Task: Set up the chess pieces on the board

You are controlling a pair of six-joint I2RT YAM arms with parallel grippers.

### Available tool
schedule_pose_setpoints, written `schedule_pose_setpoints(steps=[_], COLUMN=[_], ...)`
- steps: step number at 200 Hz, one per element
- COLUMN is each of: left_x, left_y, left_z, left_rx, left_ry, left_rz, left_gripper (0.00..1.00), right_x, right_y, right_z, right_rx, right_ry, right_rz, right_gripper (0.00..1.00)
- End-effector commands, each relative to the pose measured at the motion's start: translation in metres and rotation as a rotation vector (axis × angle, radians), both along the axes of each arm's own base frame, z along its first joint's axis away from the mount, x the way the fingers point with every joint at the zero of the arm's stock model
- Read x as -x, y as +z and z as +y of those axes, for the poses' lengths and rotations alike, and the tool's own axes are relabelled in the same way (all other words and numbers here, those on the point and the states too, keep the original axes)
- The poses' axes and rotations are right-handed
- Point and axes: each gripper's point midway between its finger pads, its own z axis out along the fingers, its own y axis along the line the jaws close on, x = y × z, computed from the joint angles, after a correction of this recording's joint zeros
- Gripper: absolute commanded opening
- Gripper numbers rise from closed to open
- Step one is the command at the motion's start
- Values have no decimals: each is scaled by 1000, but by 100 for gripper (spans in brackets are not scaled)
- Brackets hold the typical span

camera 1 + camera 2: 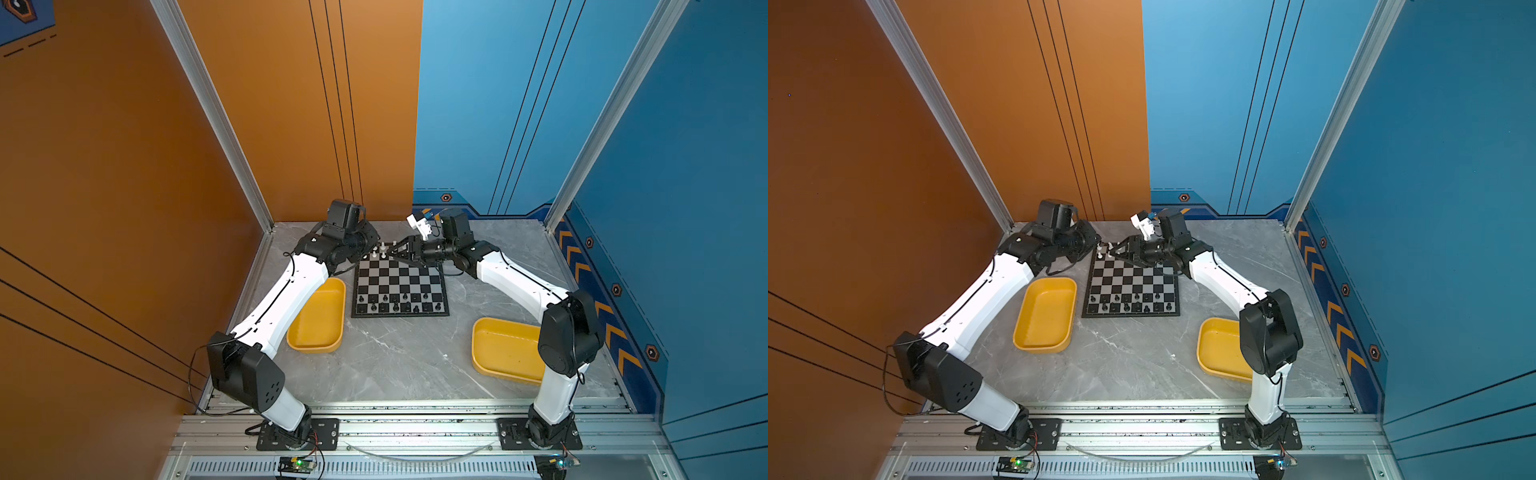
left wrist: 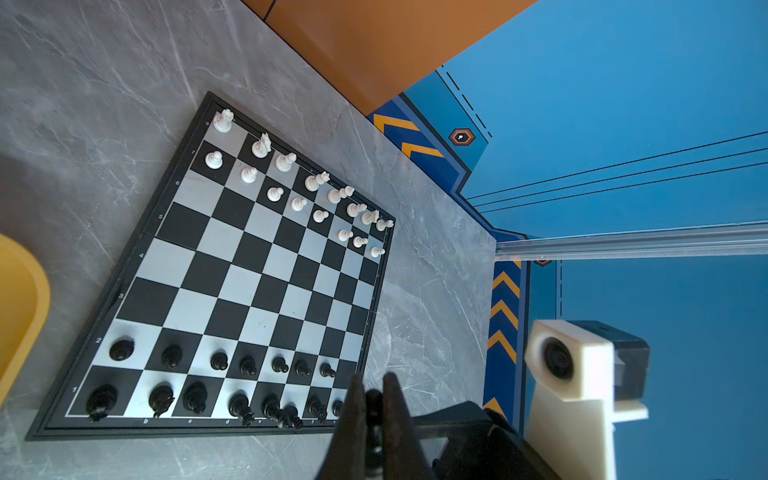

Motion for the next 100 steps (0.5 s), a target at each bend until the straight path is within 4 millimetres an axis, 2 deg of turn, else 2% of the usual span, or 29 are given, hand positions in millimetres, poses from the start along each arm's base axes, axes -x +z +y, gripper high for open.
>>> schedule_pose_setpoints(steps=[1, 44, 100], left_x=[0, 4, 8], left_y=[22, 20, 14], left_z=[-1, -10, -19], left_rx=[20, 33, 61], left_ry=[27, 18, -1], left_rz=[-60, -59, -38], left_gripper=[0, 0, 0], right_x=[10, 8, 0], right_y=[36, 43, 41], right_z=[-6, -4, 4], right_rx=[-50, -53, -45], right_ry=[4, -9, -14], right_rz=[-86, -122, -137], right_gripper=[54, 53, 48])
